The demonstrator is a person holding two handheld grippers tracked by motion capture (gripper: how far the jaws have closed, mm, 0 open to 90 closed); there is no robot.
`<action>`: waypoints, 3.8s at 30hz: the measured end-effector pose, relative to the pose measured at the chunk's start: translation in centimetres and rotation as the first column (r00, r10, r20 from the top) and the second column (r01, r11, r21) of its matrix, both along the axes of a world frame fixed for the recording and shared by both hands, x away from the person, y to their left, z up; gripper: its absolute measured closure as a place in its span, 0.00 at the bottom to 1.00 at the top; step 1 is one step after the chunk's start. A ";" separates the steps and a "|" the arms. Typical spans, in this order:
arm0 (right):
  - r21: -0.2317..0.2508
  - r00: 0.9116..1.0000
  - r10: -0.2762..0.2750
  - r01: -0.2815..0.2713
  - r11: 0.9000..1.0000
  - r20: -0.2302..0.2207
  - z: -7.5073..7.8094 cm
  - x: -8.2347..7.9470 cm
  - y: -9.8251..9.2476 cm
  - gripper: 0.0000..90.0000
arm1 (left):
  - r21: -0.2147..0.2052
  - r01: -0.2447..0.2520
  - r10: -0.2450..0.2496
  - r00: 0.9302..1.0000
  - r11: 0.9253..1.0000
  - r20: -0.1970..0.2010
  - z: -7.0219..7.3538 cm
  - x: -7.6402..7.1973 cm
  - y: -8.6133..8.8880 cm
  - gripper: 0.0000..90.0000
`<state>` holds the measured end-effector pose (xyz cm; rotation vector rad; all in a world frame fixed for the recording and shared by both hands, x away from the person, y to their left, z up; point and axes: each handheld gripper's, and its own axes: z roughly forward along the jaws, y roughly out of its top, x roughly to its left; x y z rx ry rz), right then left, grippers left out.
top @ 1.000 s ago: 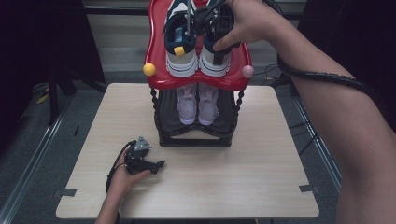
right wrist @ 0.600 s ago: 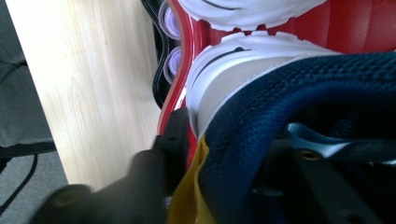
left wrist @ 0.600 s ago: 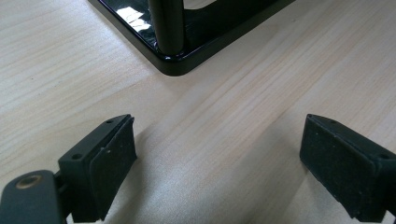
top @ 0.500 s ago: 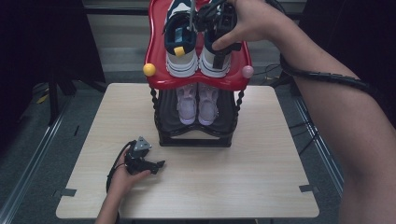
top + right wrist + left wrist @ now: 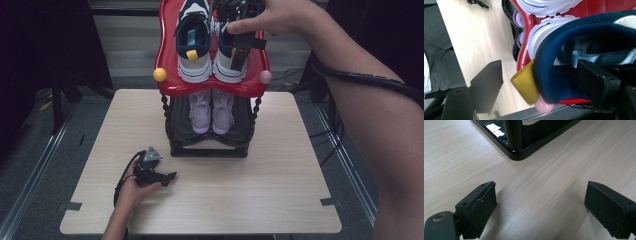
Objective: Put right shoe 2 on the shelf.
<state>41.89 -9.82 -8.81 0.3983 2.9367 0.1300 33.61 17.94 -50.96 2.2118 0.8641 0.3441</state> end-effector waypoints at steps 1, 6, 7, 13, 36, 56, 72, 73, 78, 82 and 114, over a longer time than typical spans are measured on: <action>0.002 1.000 0.001 -0.001 1.000 0.000 0.1 -0.1 -0.1 0.23 | 0.000 0.000 0.000 1.000 1.000 0.000 0.0 0.0 0.0 0.11; 0.002 1.000 0.005 -0.005 1.000 0.001 0.4 -0.5 -0.3 0.21 | 0.000 -0.001 0.001 1.000 1.000 0.000 0.0 0.0 0.0 0.11; 0.002 1.000 -0.003 0.003 1.000 -0.005 0.6 -0.6 -0.4 0.21 | 0.000 0.000 0.000 1.000 1.000 0.001 0.0 0.0 0.0 0.11; -0.011 1.000 -0.002 0.002 1.000 -0.008 1.2 -1.0 -0.9 0.20 | 0.000 0.000 0.000 1.000 1.000 0.000 0.0 0.0 0.0 0.11; -0.039 0.996 -0.016 0.012 0.999 -0.093 0.5 -3.0 -4.0 0.24 | -0.002 0.006 -0.006 1.000 1.000 -0.002 0.0 0.1 0.0 0.11; -0.055 0.987 -0.046 0.038 0.998 -0.152 -1.7 -4.6 -6.9 0.25 | 0.000 0.006 -0.006 1.000 1.000 0.000 0.0 0.1 0.0 0.11; -0.066 0.987 -0.045 0.035 0.997 -0.151 -3.1 -6.4 -8.9 0.25 | -0.011 0.004 -0.004 1.000 1.000 0.002 -0.1 0.0 0.1 0.11; -0.066 0.987 -0.045 0.035 0.997 -0.151 -3.1 -6.4 -8.9 0.25 | -0.011 0.004 -0.004 1.000 1.000 0.002 -0.1 0.0 0.1 0.11; -0.073 0.986 -0.053 0.042 0.996 -0.157 -4.1 -6.9 -9.3 0.25 | -0.009 0.005 -0.005 1.000 1.000 0.004 0.0 0.0 0.1 0.11; -0.067 0.986 -0.052 0.042 0.997 -0.159 -4.8 -7.1 -9.8 0.25 | -0.011 0.005 -0.005 1.000 1.000 0.002 -0.1 0.0 0.1 0.11; -0.053 0.985 -0.051 0.042 0.998 -0.168 -12.1 -8.9 -12.5 0.22 | -0.012 0.005 -0.005 1.000 1.000 0.003 0.0 0.0 0.0 0.11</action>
